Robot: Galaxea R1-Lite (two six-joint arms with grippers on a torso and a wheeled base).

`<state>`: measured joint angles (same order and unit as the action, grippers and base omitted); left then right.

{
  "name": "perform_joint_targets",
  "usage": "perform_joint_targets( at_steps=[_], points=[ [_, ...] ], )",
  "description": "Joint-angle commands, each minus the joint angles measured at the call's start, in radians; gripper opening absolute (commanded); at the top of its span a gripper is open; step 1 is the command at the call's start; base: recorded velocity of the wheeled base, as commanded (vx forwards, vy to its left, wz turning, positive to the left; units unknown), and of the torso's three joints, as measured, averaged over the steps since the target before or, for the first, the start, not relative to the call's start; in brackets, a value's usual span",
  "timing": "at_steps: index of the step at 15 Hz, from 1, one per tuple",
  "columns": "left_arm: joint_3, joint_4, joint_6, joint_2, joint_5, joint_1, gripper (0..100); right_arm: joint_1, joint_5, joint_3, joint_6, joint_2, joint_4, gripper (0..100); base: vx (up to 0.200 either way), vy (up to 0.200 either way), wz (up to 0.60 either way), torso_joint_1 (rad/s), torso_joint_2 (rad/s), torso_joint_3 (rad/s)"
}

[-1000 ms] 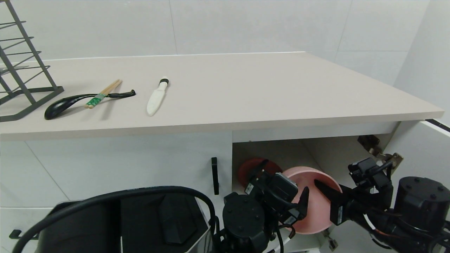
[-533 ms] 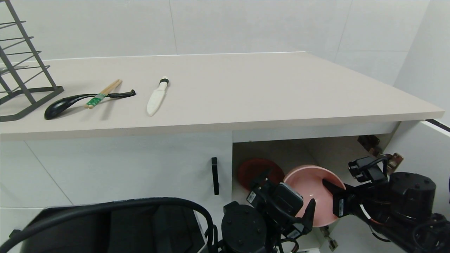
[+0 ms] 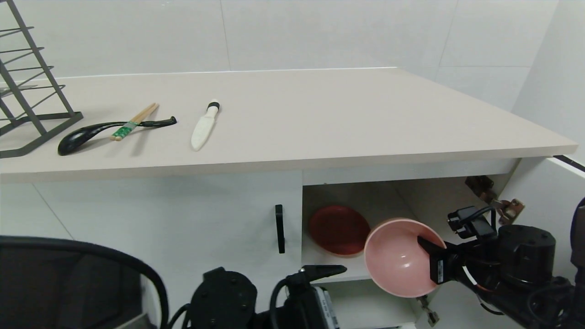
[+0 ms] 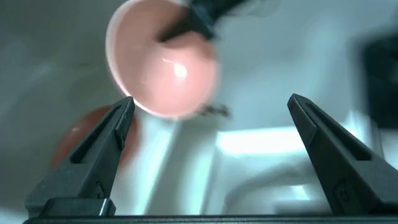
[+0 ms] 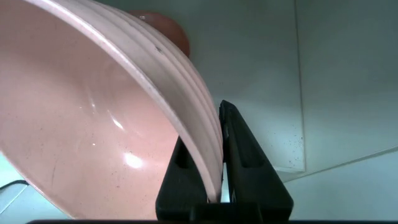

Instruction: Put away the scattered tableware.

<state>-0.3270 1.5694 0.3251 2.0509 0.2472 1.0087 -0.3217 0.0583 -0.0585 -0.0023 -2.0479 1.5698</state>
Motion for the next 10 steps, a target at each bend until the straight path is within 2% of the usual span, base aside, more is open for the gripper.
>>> perform_joint_targets(
  at_steps=[1,2,4,6,8,10],
  points=[
    [0.143,0.001,0.034,-0.187,0.053,-0.076,100,-0.007,0.000,0.000,-0.001,-0.003,0.001,0,0.000,0.000,0.00,0.000,0.00,0.000],
    [0.224,0.001,0.034,-0.261,0.075,-0.113,100,-0.022,0.000,-0.006,0.002,-0.011,0.001,0,0.000,0.000,0.00,0.000,0.00,0.000],
    [0.327,0.001,0.035,-0.371,0.104,-0.151,100,-0.050,0.000,-0.018,0.004,-0.044,0.001,0,0.000,0.000,0.00,0.000,0.00,0.000],
    [0.327,0.001,0.023,-0.482,0.101,-0.171,100,-0.053,0.000,-0.060,0.005,-0.043,0.001,0,0.000,0.000,0.00,0.000,0.00,0.000],
    [0.327,0.001,0.006,-0.552,0.098,-0.225,100,-0.051,-0.002,-0.106,0.033,-0.060,0.001,0,0.000,0.000,0.00,0.000,0.00,0.000],
    [0.327,0.001,-0.024,-0.603,0.098,-0.242,100,-0.051,-0.006,-0.167,0.050,-0.107,0.001,0,0.000,0.000,0.00,0.000,0.00,0.000]
  ],
)
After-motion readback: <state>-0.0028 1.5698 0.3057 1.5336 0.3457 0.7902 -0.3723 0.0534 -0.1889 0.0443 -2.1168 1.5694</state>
